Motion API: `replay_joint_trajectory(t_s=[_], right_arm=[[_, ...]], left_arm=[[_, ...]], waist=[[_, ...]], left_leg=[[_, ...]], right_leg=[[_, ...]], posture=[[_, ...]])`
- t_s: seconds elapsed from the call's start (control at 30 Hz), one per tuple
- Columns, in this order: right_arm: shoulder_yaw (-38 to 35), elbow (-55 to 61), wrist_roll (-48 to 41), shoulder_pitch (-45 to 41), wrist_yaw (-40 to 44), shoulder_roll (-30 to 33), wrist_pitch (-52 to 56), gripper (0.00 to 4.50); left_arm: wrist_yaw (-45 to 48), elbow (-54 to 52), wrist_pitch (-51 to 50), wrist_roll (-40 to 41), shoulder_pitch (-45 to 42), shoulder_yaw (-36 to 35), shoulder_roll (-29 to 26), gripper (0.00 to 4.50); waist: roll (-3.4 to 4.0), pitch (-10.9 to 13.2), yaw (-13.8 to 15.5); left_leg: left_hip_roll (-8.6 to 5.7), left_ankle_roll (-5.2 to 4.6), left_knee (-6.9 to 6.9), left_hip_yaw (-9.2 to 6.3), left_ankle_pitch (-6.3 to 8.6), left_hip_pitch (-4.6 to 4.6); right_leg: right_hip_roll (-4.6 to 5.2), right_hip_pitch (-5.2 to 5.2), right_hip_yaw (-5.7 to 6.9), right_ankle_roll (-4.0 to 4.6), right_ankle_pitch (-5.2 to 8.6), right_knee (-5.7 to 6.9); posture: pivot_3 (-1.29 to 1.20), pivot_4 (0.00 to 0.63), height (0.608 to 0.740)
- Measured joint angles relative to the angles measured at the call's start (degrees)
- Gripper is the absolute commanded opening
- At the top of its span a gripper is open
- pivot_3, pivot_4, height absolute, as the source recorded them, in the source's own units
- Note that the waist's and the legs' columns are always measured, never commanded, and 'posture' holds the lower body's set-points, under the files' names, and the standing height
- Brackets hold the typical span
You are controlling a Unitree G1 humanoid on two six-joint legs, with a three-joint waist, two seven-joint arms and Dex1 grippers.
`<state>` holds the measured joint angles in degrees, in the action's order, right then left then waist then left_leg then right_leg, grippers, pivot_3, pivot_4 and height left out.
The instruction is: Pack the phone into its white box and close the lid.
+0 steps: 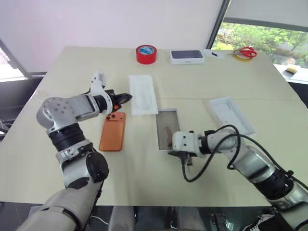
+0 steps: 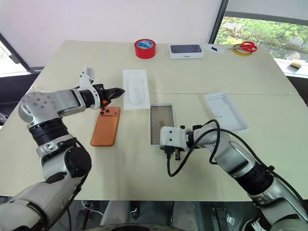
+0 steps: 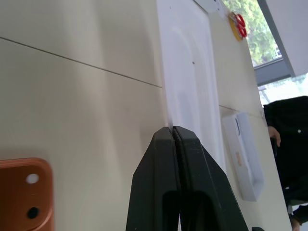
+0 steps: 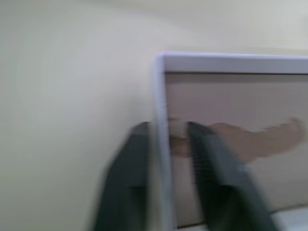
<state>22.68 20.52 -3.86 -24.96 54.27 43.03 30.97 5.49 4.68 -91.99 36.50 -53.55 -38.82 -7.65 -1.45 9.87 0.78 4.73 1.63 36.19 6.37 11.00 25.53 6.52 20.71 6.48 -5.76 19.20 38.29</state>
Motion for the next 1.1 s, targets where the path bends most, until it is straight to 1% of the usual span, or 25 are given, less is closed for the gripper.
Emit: replay_joint_trajectory(t_s=[0.03,0.07,0.2,0.27,0.33,0.43,0.7,0.8,0.93,0.97,1.03,1.1], right_arm=[[-2.0,0.6,-0.8,0.4,-0.5,0.0,0.7,3.30],[-5.6,1.6,-2.2,1.6,-1.1,0.2,1.7,3.30],[-14.7,4.9,-6.2,6.9,-1.1,3.1,4.0,3.30],[-20.4,5.9,-8.5,9.7,-1.1,4.3,5.7,3.30],[-24.6,6.7,-9.9,11.3,-1.5,5.6,6.5,3.30],[-27.4,6.9,-10.4,13.3,-2.2,6.3,6.6,3.30],[-27.4,6.9,-10.9,14.2,-3.8,6.4,6.1,3.30],[-27.2,6.8,-10.9,13.9,-4.3,6.3,5.2,3.33],[-26.2,6.7,-10.9,13.9,-4.7,6.1,4.7,3.33],[-26.0,6.6,-10.9,13.7,-4.9,5.7,4.7,3.07],[-25.4,6.3,-11.0,13.0,-5.4,5.1,4.7,2.55],[-24.4,6.0,-10.6,11.7,-6.6,3.9,4.8,1.61]], left_arm=[[-0.1,-0.9,0.0,0.6,0.6,0.4,0.6,0.00],[-0.7,-2.0,0.0,1.2,1.9,1.5,1.8,0.00],[-3.1,-5.0,0.0,2.9,5.9,3.9,5.4,0.00],[-5.2,-7.0,0.0,3.1,8.1,5.8,7.9,0.00],[-7.2,-8.1,0.0,4.1,9.7,7.0,10.2,0.00],[-9.5,-9.8,0.0,6.0,10.6,9.0,12.0,0.00],[-12.7,-11.0,0.0,10.8,13.4,13.0,10.3,0.00],[-13.6,-11.1,0.0,12.9,13.6,13.3,10.2,0.81],[-14.7,-11.4,0.0,15.4,14.6,13.8,10.1,2.68],[-14.8,-11.4,0.0,16.1,14.6,13.8,10.1,3.13],[-14.9,-11.4,0.0,17.2,14.6,13.8,9.6,3.15],[-14.4,-11.4,0.0,18.0,14.0,13.6,7.7,3.15]], waist=[[0.00,0.0,0.0],[0.00,0.0,0.0],[0.00,0.0,0.0],[0.00,0.0,0.0],[0.00,0.0,-0.1],[0.00,0.0,-0.1],[0.01,0.0,0.0],[0.00,0.0,0.1],[0.01,0.0,0.0],[0.00,0.0,0.0],[0.01,0.0,-0.1],[0.01,0.0,-0.2]], left_leg=[[0.00,0.00,0.00,0.00,0.00,0.00],[0.00,0.00,-0.01,-0.01,0.00,-0.02],[0.00,-0.02,0.00,-0.01,0.01,-0.03],[-0.01,-0.06,0.00,-0.01,0.04,-0.04],[0.01,-0.12,-0.01,-0.02,0.07,-0.05],[0.01,-0.19,-0.03,-0.03,0.11,-0.07],[0.00,-0.18,-0.01,-0.02,0.11,-0.06],[-0.02,-0.18,-0.01,-0.03,0.11,-0.05],[-0.02,-0.17,-0.02,-0.04,0.10,-0.06],[-0.01,-0.17,-0.01,-0.04,0.10,-0.06],[-0.01,-0.16,-0.01,-0.04,0.10,-0.06],[0.01,-0.13,-0.03,-0.04,0.08,-0.07]], right_leg=[[0.00,-0.01,0.00,0.00,0.00,0.00],[0.00,-0.03,0.00,0.00,0.00,0.00],[0.01,-0.04,0.00,0.00,0.00,0.00],[0.01,-0.05,0.00,0.01,0.00,0.00],[0.00,-0.05,-0.01,0.01,-0.01,0.00],[0.00,-0.05,-0.01,0.01,-0.01,0.00],[0.00,-0.05,-0.01,0.01,0.00,0.00],[0.02,-0.06,-0.01,0.01,0.00,-0.02],[0.01,-0.06,-0.01,0.01,0.00,-0.02],[0.01,-0.06,0.00,0.01,0.00,-0.02],[0.01,-0.05,-0.01,0.01,0.00,-0.02],[-0.03,-0.04,-0.01,0.02,0.00,0.00]], posture=[[0.00,0.150,0.730],[0.00,0.150,0.730],[0.00,0.150,0.730],[0.00,0.150,0.730],[0.00,0.150,0.730],[0.00,0.150,0.730],[0.00,0.150,0.730],[0.00,0.150,0.730],[0.00,0.150,0.730],[0.00,0.150,0.730],[0.00,0.150,0.730],[0.00,0.150,0.730]])
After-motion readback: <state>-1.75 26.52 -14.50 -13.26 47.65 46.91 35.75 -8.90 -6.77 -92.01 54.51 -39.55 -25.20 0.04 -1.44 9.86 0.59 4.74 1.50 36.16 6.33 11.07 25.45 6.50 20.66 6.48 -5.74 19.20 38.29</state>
